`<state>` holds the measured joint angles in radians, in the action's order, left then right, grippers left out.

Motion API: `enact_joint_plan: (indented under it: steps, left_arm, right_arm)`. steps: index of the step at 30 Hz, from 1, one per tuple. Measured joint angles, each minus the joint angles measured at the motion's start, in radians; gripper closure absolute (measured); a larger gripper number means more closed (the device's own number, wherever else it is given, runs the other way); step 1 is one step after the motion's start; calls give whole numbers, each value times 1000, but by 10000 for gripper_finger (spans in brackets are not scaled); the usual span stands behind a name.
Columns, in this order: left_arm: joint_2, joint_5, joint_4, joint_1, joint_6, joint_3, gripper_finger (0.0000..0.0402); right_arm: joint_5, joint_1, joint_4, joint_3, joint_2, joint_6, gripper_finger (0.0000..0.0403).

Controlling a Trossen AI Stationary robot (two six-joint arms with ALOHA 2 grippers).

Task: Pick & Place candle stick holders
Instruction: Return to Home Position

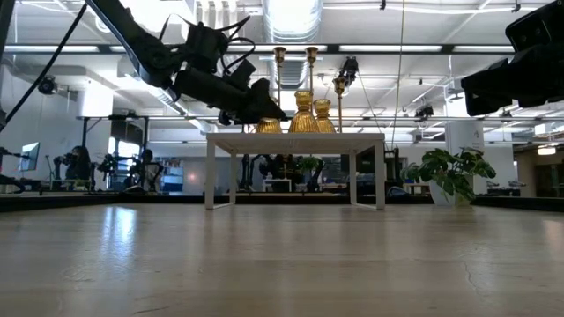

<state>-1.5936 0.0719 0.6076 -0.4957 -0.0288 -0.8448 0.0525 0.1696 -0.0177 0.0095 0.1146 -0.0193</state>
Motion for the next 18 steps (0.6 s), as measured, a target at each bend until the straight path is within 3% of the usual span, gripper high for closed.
enact_joint_plan:
  steps: [18]
  left_arm:
    - [140, 4, -240, 4, 50, -1, 81]
  right_arm:
    - [0, 0, 0, 0, 0, 0, 394]
